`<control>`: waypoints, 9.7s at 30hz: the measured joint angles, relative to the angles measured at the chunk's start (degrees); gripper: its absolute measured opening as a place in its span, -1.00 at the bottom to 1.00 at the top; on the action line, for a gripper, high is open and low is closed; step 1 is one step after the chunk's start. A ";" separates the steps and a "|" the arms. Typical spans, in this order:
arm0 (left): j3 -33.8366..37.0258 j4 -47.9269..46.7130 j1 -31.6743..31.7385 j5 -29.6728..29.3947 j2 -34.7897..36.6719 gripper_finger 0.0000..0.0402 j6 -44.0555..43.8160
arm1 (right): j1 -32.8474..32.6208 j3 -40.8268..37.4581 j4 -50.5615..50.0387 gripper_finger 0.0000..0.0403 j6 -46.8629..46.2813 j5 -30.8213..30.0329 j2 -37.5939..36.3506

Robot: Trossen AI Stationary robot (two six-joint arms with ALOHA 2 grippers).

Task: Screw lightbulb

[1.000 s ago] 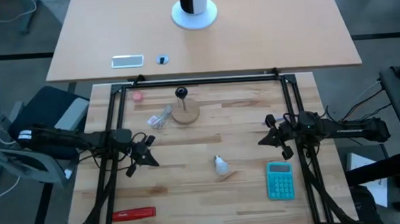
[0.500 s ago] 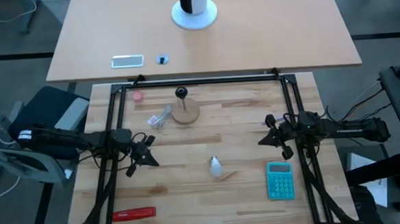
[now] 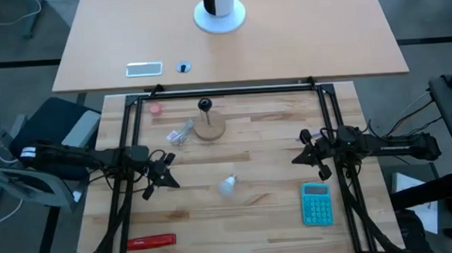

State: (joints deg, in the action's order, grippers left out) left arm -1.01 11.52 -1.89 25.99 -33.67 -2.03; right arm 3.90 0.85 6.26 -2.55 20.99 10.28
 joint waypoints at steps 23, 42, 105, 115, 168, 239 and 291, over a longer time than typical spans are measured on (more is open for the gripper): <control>0.00 0.01 0.00 0.00 0.00 -1.00 0.01 | -0.02 0.02 0.00 -1.00 -2.79 0.00 0.00; 0.01 41.43 0.11 -7.55 -1.05 -1.00 -16.40 | 0.00 0.00 1.44 -1.00 -1.48 -0.02 -0.02; -42.09 36.72 -0.52 -1.57 -54.01 -1.00 -18.46 | 0.42 0.00 14.56 -1.00 -17.67 -25.63 13.85; -53.00 29.31 -0.47 1.66 -61.97 -1.00 -15.69 | 0.40 5.92 11.52 -1.00 -22.38 -20.97 30.94; -56.42 -7.42 -14.29 -45.05 -71.04 -1.00 -8.36 | -6.89 41.92 -1.51 -1.00 3.11 -11.29 86.56; -57.14 5.76 -12.26 -46.45 -81.97 0.12 -1.32 | -6.86 44.76 -1.85 -1.00 4.14 -18.00 86.31; -53.20 5.60 -14.33 -57.49 -59.55 -0.51 7.83 | -5.79 43.82 -14.05 -1.00 7.06 -39.12 54.89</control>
State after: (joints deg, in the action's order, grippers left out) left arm -54.21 17.12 -16.22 -31.50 -93.22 5.80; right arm -1.90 44.66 -7.78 4.52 -18.13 65.17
